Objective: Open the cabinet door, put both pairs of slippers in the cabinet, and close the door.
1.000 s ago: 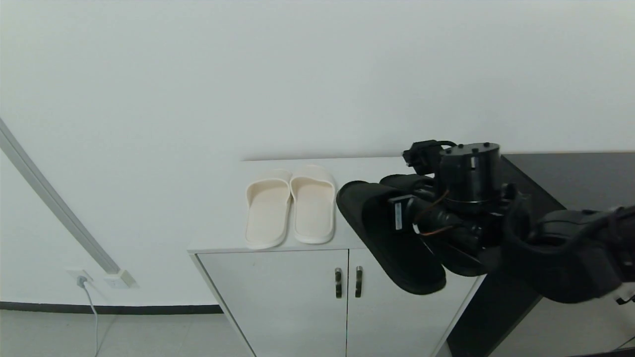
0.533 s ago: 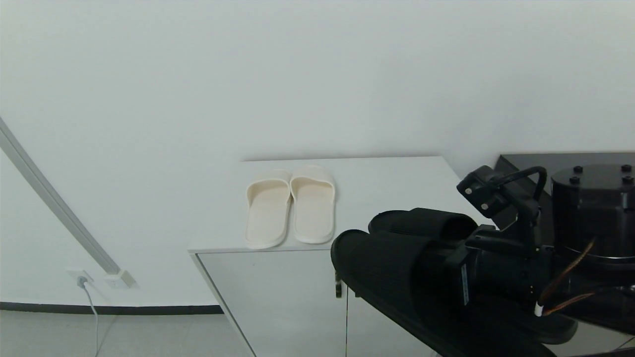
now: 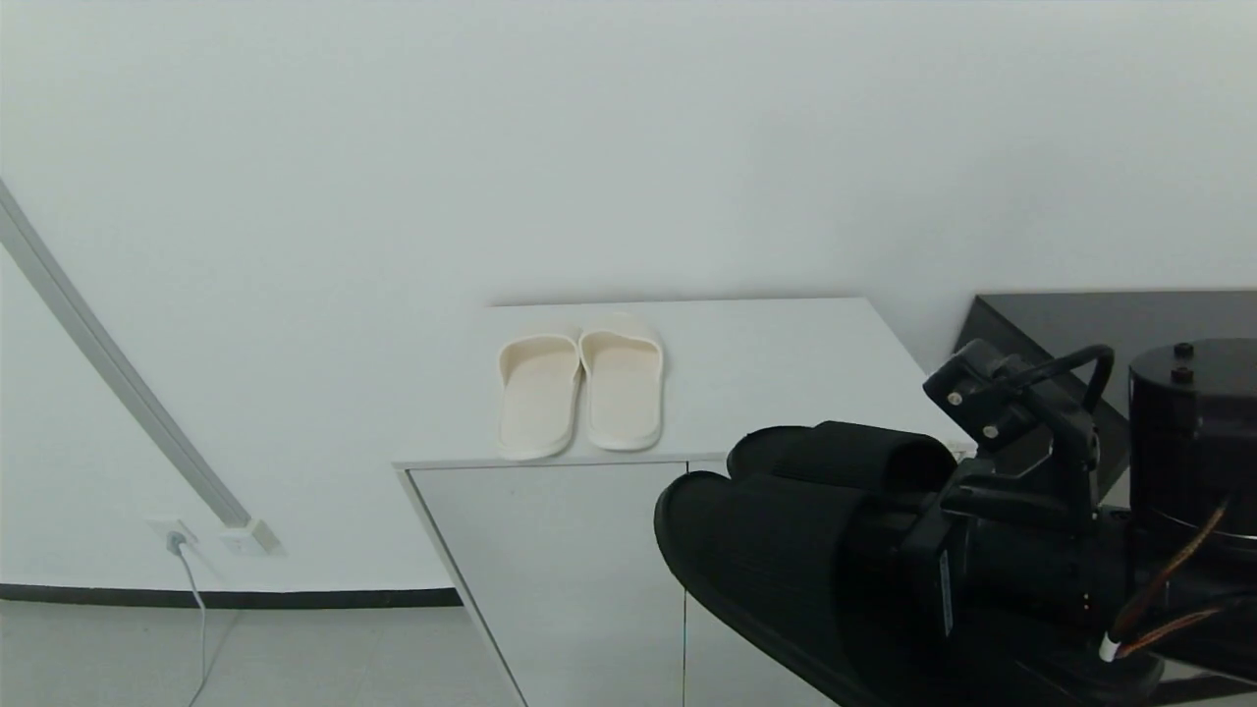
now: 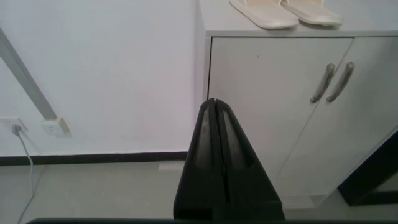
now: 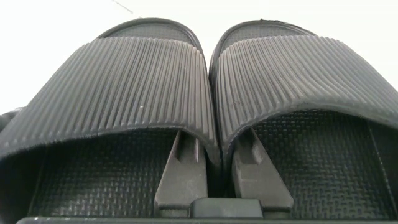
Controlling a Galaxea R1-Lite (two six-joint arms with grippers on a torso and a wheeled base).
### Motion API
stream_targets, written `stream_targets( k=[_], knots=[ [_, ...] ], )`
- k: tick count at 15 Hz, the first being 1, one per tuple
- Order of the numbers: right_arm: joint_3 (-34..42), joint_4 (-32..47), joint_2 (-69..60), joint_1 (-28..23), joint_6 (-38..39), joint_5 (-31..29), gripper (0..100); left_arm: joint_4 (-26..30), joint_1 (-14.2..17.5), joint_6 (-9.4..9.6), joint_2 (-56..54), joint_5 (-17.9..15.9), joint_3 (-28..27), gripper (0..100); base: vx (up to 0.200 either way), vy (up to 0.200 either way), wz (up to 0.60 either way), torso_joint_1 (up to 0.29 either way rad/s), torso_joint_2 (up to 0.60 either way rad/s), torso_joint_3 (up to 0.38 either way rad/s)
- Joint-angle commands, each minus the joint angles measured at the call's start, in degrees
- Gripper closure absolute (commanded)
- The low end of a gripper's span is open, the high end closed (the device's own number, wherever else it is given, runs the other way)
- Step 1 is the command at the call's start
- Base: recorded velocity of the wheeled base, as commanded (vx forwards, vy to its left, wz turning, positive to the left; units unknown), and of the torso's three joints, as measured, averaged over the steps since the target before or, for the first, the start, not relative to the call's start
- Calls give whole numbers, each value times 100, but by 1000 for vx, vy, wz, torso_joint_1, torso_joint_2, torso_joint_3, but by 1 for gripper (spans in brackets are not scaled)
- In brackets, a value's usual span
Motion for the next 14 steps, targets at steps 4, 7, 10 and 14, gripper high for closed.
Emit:
stream_targets(
  k=[4, 7, 10, 14],
  knots=[
    [241, -377, -15, -14, -100, 247, 100, 0, 0, -4, -1, 2, 0, 100, -50, 0, 0, -2, -1, 3],
    [294, -394, -6, -23, -109, 239, 100, 0, 0, -4, -1, 2, 0, 100, 0, 0, 0, 0, 0, 0],
    [329, -394, -23, -23, -100, 256, 100, 0, 0, -4, -1, 2, 0, 100, 0, 0, 0, 0, 0, 0],
    [355, -491, -23, -23, -109, 247, 100, 0, 0, 5, -1, -7, 0, 100, 0, 0, 0, 0, 0, 0]
  ],
)
